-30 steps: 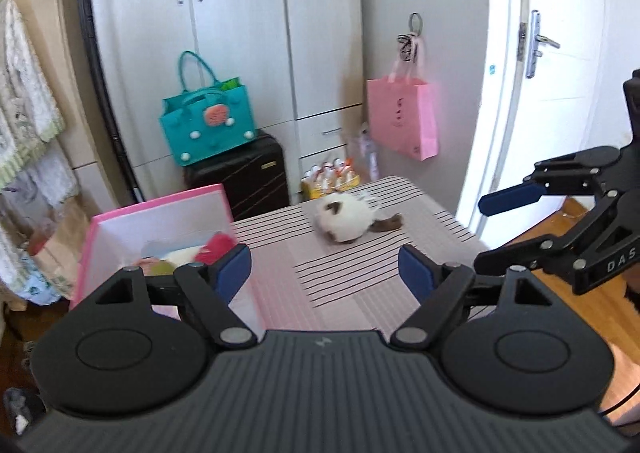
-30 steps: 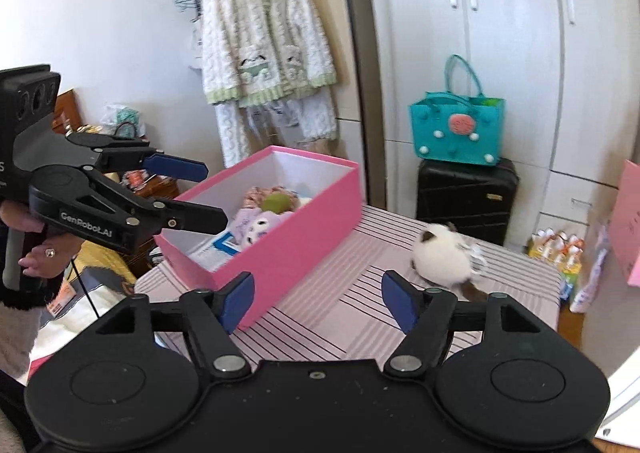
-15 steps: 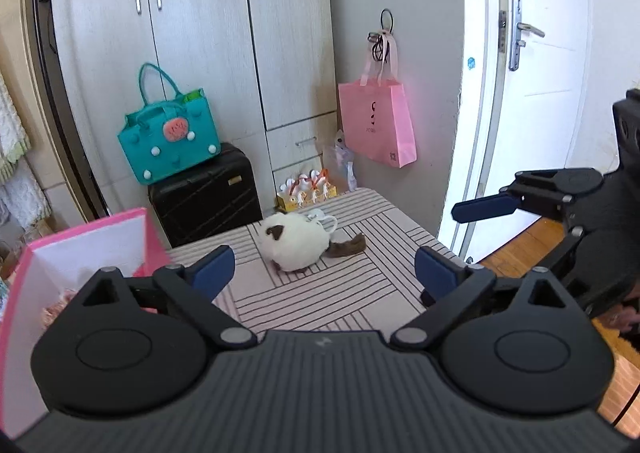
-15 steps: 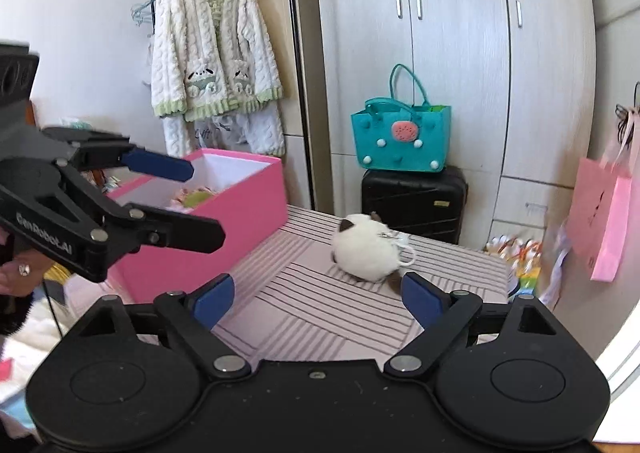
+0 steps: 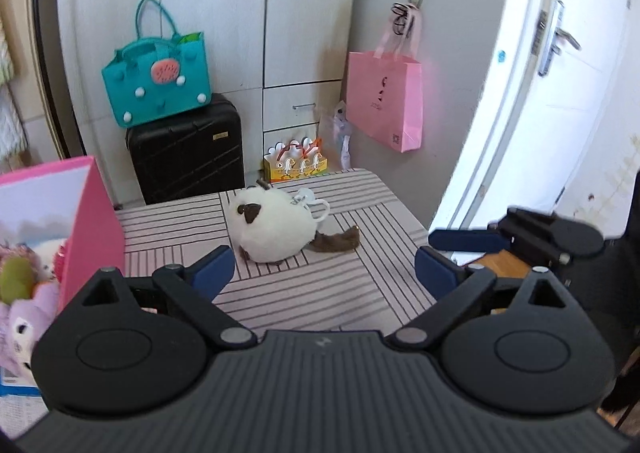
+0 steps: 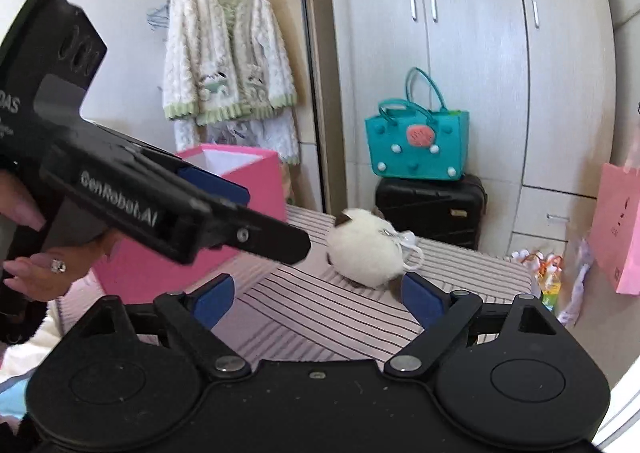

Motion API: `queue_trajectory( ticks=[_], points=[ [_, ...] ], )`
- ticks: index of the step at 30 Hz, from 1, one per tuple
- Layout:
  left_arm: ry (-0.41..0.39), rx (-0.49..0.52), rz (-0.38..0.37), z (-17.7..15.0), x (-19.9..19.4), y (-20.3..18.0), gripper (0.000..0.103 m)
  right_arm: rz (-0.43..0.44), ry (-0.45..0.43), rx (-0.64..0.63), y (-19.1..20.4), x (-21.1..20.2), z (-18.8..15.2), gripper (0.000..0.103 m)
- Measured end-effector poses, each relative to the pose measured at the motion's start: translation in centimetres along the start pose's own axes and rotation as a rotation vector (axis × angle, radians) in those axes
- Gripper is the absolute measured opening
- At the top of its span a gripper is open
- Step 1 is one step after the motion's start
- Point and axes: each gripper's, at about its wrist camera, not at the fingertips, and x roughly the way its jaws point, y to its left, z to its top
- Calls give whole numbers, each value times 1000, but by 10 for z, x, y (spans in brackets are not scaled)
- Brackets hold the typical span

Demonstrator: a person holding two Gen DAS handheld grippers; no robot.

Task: Organize soft objects
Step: 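Move both grippers back to the white cat plush on the table, then close both grippers on the white cat plush from either side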

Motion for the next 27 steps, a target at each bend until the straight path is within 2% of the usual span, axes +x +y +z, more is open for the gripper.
queue_trajectory(
  ticks=[6,8,11,16,21,23,27],
  points=[
    [11,-123,-21,5,38,16,98,-51,49,-10,-14,34,2,93],
    [4,-167,-15,6,49,23,97,-92,45,13,-20,44,3,93],
    [-3,-215,10,6,62,33,96,-89,41,32,-28,58,5,93],
    [-9,-277,31,8,80,44,93,-125,88,2,-33,87,6,91],
    [-1,-296,51,7,95,51,89,-105,133,13,-34,107,8,90],
    [1,-320,41,5,98,56,83,-89,146,34,-37,115,8,89],
    [-17,-380,28,3,104,65,79,-70,143,94,-43,125,6,89]
  ],
)
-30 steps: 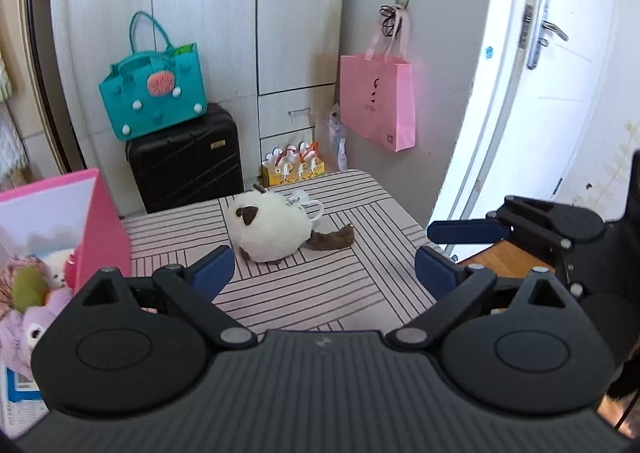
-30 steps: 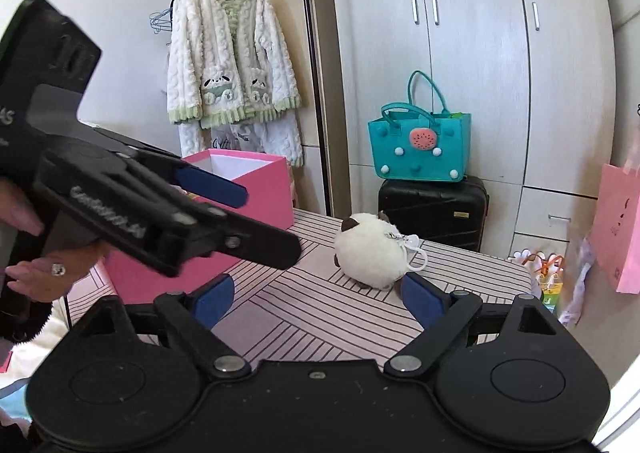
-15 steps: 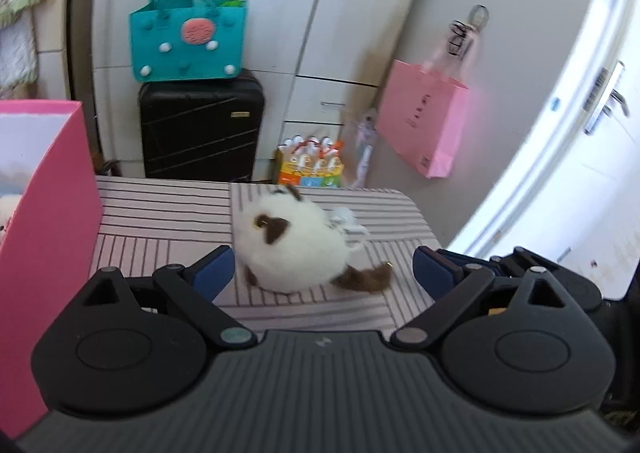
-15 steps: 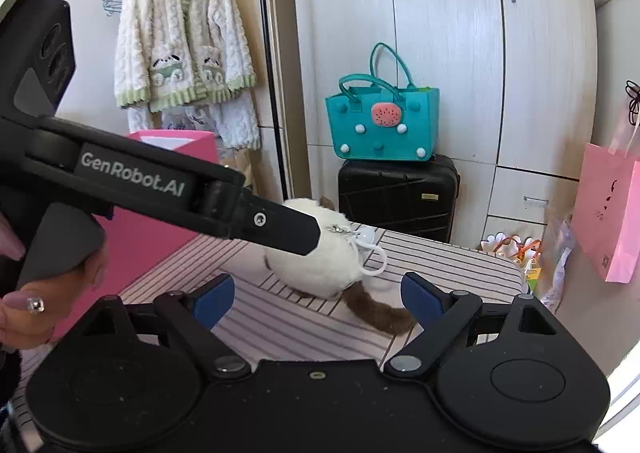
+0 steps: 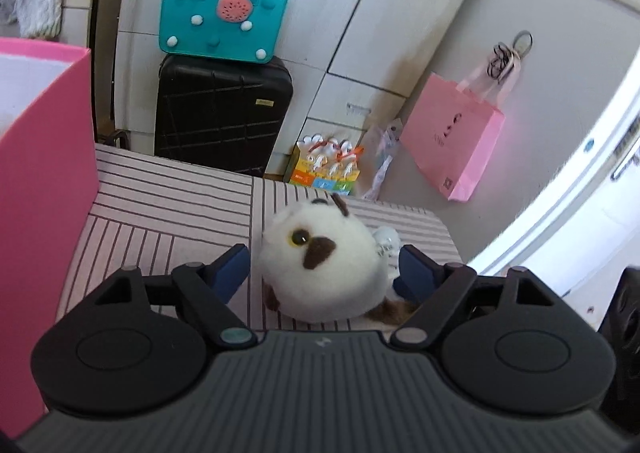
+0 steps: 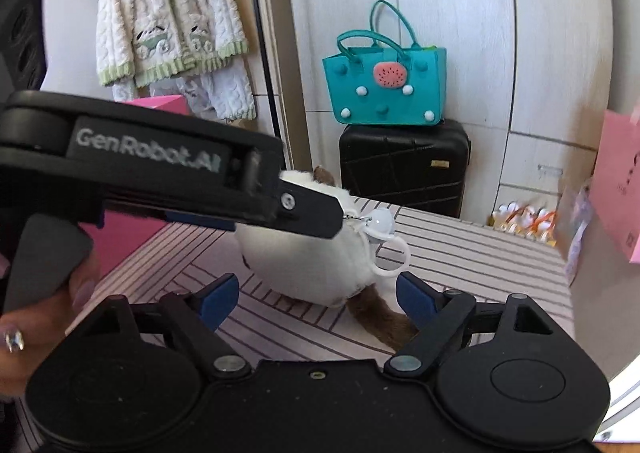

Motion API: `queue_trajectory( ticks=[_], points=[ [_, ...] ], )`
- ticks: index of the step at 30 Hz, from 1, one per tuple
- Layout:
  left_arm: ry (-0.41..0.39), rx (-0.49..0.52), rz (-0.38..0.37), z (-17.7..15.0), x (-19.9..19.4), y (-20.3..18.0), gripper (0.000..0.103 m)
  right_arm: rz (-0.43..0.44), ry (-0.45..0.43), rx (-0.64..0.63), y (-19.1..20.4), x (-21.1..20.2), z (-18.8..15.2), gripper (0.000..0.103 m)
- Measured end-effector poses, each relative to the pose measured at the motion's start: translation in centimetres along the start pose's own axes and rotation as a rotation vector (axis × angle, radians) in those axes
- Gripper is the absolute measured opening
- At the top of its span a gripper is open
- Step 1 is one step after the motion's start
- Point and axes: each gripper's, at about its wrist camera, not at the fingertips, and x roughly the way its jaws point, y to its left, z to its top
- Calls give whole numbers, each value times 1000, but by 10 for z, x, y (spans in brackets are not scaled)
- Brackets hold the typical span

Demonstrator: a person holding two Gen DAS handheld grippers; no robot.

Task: Organize soft objects
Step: 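Close both grippers on the white cat plush from either side, then lift the cat plush with both grippers and carry it over the box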

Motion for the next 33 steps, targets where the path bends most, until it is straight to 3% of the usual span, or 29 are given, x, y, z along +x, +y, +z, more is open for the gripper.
queue_trajectory(
  ticks=[2,7,9,12,21,25,30,33],
  points=[
    [-3,-4,0,-2,3,2,63,30,2,38,-4,4,-1,89],
    [-23,-70,-34,-5,1,11,54,115,13,176,-16,11,-6,88],
    [-24,-82,-43,-7,0,13,54,131,16,200,-17,13,-8,79],
    [-24,-111,-49,-9,0,17,53,89,20,175,-12,13,-9,67],
    [-18,-128,-49,-12,-3,16,52,29,20,121,-2,12,-5,65],
    [-17,-100,-90,-18,-13,8,52,40,28,102,4,-2,-1,65],
    [-14,-99,-145,-26,-28,1,52,-22,28,4,18,-26,-4,66],
    [5,-89,-155,-32,-37,-4,52,-25,30,6,21,-38,-8,66]
  ],
)
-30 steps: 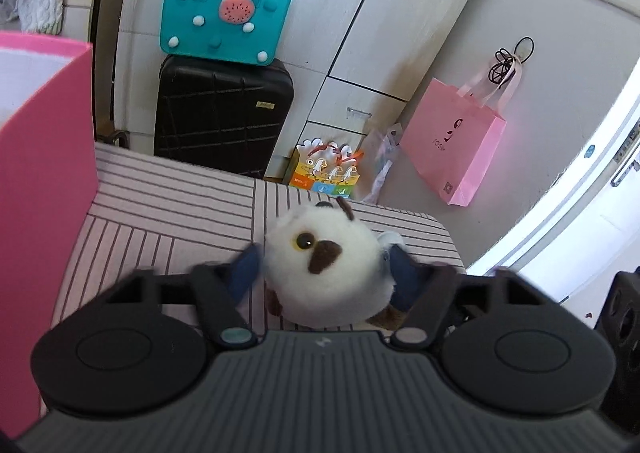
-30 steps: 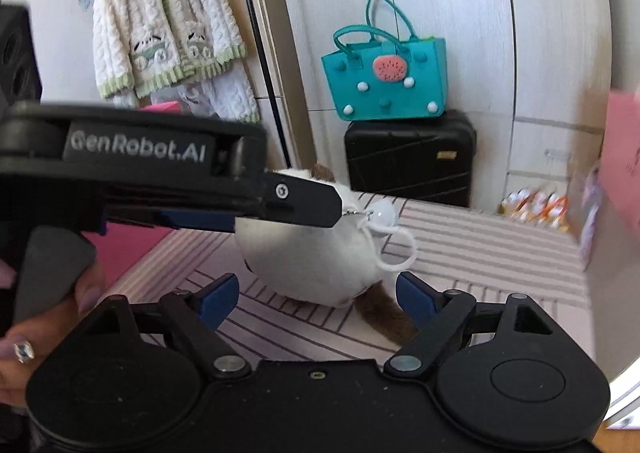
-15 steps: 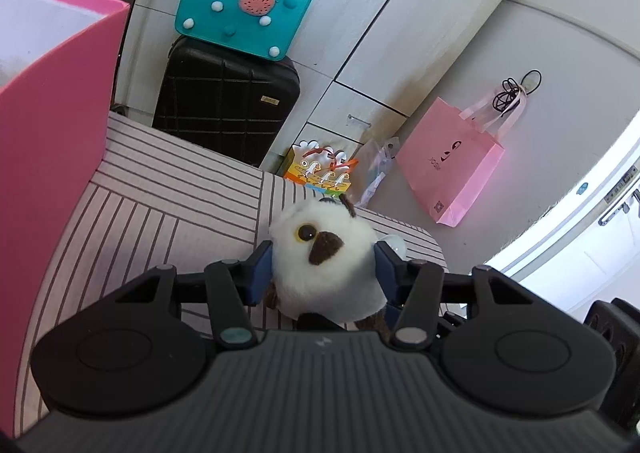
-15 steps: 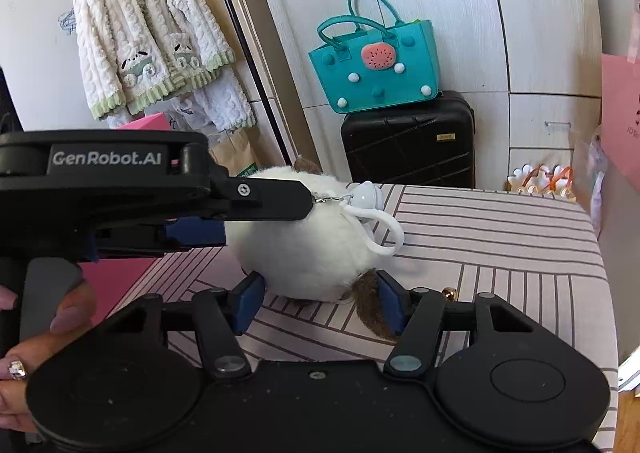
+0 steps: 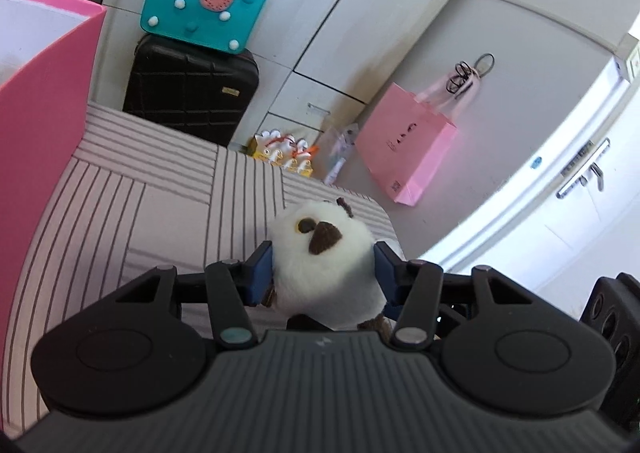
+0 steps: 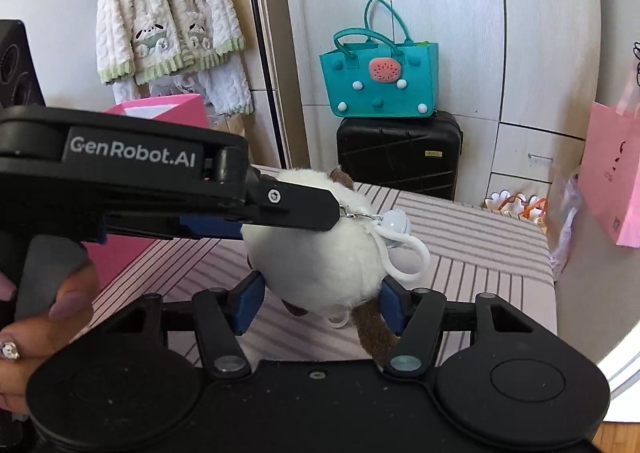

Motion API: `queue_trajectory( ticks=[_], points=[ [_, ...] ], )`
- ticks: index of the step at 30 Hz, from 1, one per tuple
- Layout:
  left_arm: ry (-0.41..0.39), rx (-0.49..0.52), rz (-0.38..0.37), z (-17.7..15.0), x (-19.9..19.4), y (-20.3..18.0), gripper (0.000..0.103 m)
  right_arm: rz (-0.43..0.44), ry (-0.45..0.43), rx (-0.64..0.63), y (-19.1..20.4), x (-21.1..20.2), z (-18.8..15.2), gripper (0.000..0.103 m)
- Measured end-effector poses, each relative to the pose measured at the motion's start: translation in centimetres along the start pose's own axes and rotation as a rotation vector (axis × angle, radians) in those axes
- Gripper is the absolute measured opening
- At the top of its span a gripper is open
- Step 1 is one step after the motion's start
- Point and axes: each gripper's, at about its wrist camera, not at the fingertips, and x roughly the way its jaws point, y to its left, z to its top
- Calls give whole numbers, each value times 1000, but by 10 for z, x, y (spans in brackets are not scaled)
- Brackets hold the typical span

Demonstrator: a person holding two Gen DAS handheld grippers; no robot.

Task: Organize soft objects
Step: 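Lift the cat plush with both grippers and carry it over the box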

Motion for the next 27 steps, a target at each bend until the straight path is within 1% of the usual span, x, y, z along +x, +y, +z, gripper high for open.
queue_trajectory(
  ticks=[3,7,11,15,19,21,22,27],
  points=[
    [26,27,-15,-8,-6,-10,52,0,-2,15,2,-14,-8,67],
    [59,75,-31,-14,-16,-17,52,-7,2,87,3,-32,-19,68],
    [49,108,-28,-17,-29,-23,52,45,11,166,2,-41,-22,69],
    [52,125,-37,-21,-44,-32,51,24,11,143,13,-52,-21,69],
    [55,173,-41,-24,-62,-41,51,20,9,123,22,-68,-22,69],
    [64,198,-52,-25,-69,-44,51,24,7,125,27,-75,-23,75],
    [66,203,-53,-25,-72,-45,51,30,4,133,29,-78,-24,75],
    [28,244,-58,-26,-95,-48,51,50,-27,141,39,-91,-27,76]
  ],
)
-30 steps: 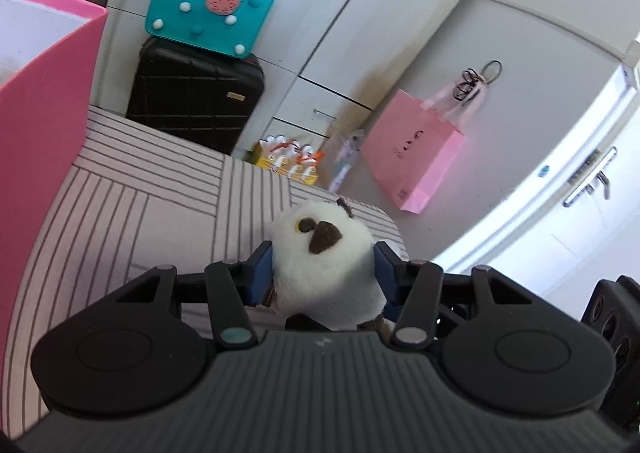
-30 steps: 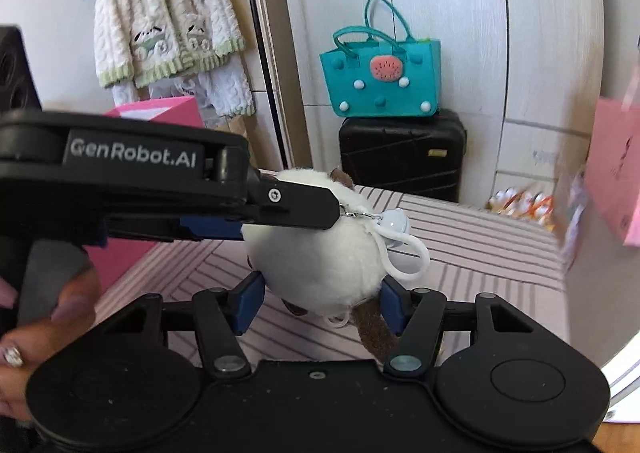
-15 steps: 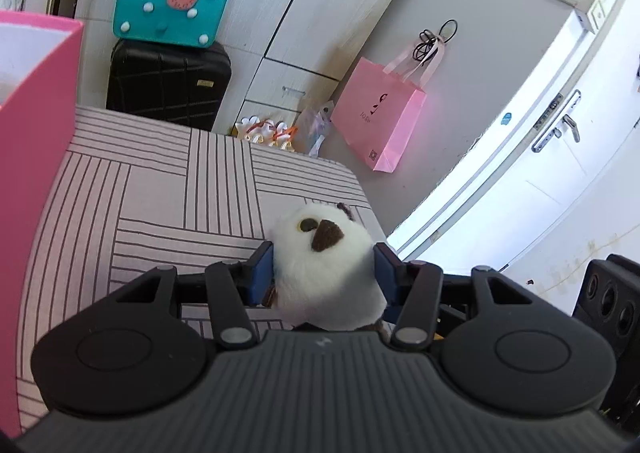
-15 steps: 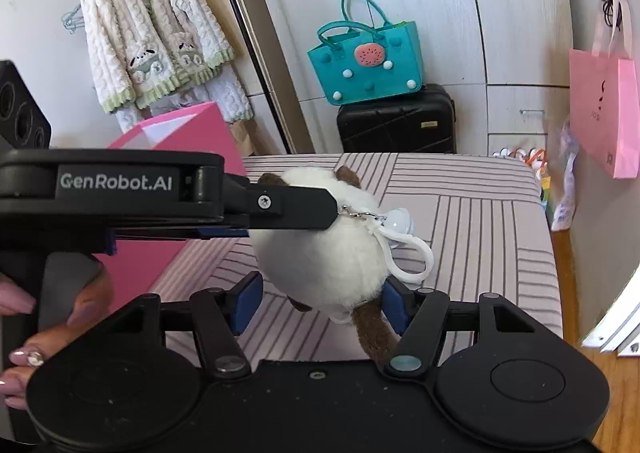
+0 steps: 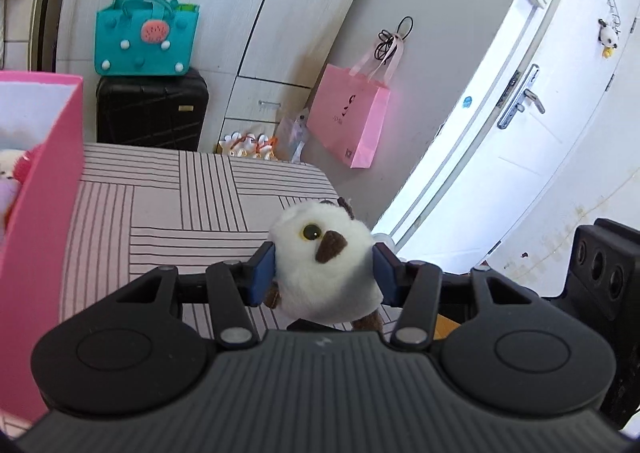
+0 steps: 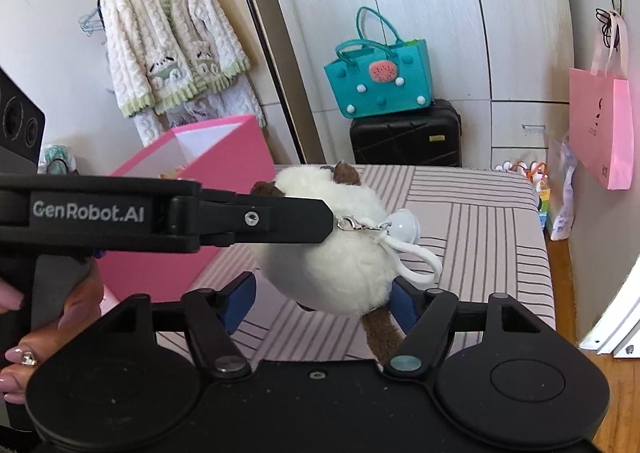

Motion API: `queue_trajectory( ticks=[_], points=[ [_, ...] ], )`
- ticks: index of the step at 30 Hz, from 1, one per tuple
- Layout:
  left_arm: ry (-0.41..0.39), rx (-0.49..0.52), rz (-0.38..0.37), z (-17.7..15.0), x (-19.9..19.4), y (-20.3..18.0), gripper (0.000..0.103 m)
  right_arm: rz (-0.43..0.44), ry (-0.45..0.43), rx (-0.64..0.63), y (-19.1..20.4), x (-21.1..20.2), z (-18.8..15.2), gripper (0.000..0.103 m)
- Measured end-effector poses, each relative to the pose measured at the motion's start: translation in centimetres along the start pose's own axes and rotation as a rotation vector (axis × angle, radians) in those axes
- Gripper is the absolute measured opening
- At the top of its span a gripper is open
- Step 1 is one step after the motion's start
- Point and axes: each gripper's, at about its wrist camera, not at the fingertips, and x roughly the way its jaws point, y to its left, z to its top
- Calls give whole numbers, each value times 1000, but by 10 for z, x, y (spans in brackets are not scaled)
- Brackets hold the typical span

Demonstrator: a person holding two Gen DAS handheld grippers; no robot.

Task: Organize soft objects
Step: 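Lift the cat plush with both grippers and carry it over the box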

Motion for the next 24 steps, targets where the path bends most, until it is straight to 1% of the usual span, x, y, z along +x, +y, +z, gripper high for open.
queue_trajectory(
  ticks=[3,9,12,16,20,22,24],
  points=[
    [-16,10,3,1,-14,-1,51,7,-10,-25,11,-7,1,76],
    [-47,32,5,-2,-44,1,51,27,-33,-84,39,-18,5,84],
    [-75,46,22,-1,-58,3,51,33,-51,-117,54,-19,7,84],
    [-90,24,25,1,-74,15,52,58,-70,-139,68,-19,14,84],
    [-86,-30,14,0,-93,35,52,95,-88,-167,83,-18,21,84],
    [-85,-45,20,0,-103,44,52,118,-95,-187,93,-16,22,84],
    [-91,-36,38,2,-113,50,52,139,-99,-214,103,-13,24,84]
  ],
)
